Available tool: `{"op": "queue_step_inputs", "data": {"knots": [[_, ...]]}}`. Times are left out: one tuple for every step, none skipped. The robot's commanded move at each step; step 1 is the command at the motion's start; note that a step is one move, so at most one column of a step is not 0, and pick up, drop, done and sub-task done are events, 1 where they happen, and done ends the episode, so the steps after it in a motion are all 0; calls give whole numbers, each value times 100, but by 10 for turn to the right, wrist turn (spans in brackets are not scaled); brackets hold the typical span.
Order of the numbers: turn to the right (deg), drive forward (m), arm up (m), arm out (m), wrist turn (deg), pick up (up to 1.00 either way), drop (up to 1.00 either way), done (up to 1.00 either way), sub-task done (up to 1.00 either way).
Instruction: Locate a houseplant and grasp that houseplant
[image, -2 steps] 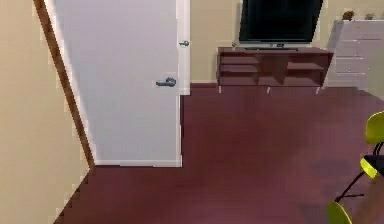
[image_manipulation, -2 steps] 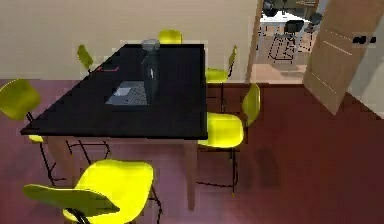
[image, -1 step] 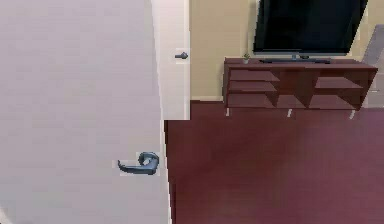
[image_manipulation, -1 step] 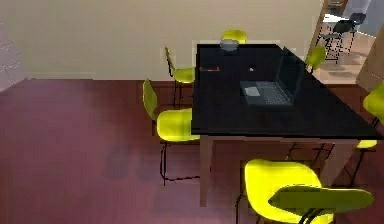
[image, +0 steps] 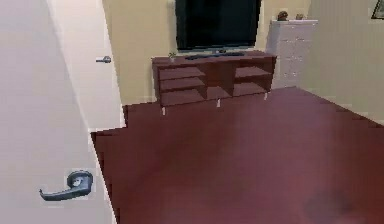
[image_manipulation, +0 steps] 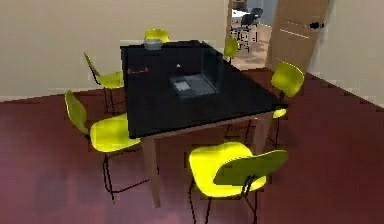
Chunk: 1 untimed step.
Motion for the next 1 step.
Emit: {"op": "queue_step_inputs", "data": {"knots": [[30, 0, 0, 0, 0, 0, 0, 0, 0]]}}
